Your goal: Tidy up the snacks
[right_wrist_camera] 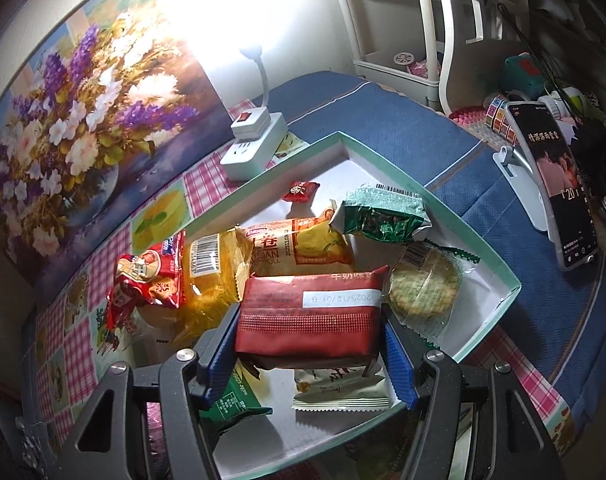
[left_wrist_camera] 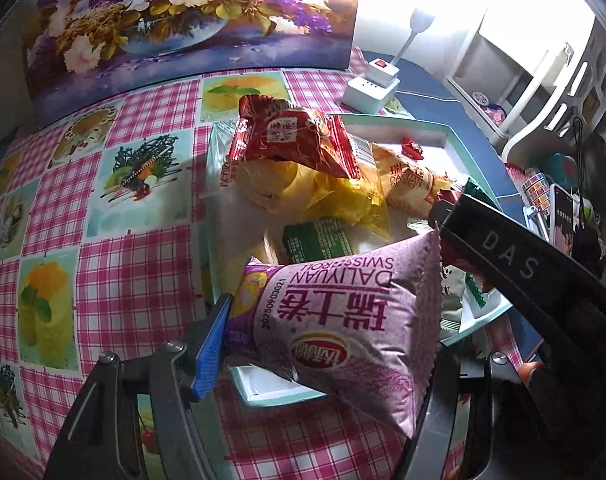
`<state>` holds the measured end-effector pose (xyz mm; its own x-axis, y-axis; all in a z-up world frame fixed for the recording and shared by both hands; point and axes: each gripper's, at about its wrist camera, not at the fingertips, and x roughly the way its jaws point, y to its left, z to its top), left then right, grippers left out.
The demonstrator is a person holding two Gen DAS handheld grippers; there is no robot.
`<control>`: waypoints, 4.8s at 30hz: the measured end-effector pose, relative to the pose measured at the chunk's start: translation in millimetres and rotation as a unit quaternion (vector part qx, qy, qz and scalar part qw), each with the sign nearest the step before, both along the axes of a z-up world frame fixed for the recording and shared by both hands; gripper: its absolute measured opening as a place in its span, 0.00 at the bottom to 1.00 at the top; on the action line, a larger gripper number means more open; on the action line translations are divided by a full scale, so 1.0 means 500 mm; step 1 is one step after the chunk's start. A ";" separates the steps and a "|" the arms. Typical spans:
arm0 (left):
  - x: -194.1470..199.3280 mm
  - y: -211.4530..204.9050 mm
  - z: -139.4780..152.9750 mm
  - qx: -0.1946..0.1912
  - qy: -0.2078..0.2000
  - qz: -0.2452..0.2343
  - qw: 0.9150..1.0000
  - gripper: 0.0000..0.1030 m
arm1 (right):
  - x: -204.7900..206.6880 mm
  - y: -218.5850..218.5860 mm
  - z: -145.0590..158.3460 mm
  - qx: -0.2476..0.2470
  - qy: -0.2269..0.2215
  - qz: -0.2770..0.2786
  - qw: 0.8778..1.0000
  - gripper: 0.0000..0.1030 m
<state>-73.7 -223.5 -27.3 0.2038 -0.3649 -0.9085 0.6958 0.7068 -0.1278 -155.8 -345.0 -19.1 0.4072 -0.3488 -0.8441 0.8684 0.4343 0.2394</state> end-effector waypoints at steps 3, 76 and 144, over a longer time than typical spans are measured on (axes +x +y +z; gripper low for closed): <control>0.000 -0.001 -0.002 0.004 0.001 0.000 1.000 0.68 | 0.002 0.001 -0.001 0.001 0.003 0.002 1.000 0.66; 0.123 0.159 0.039 -0.011 -0.050 0.198 0.979 0.91 | 0.042 0.059 0.011 -0.044 0.018 0.069 0.996 0.89; 0.056 0.272 0.088 0.100 -0.117 0.170 0.973 0.91 | 0.025 0.188 0.064 -0.083 0.071 0.172 0.979 1.00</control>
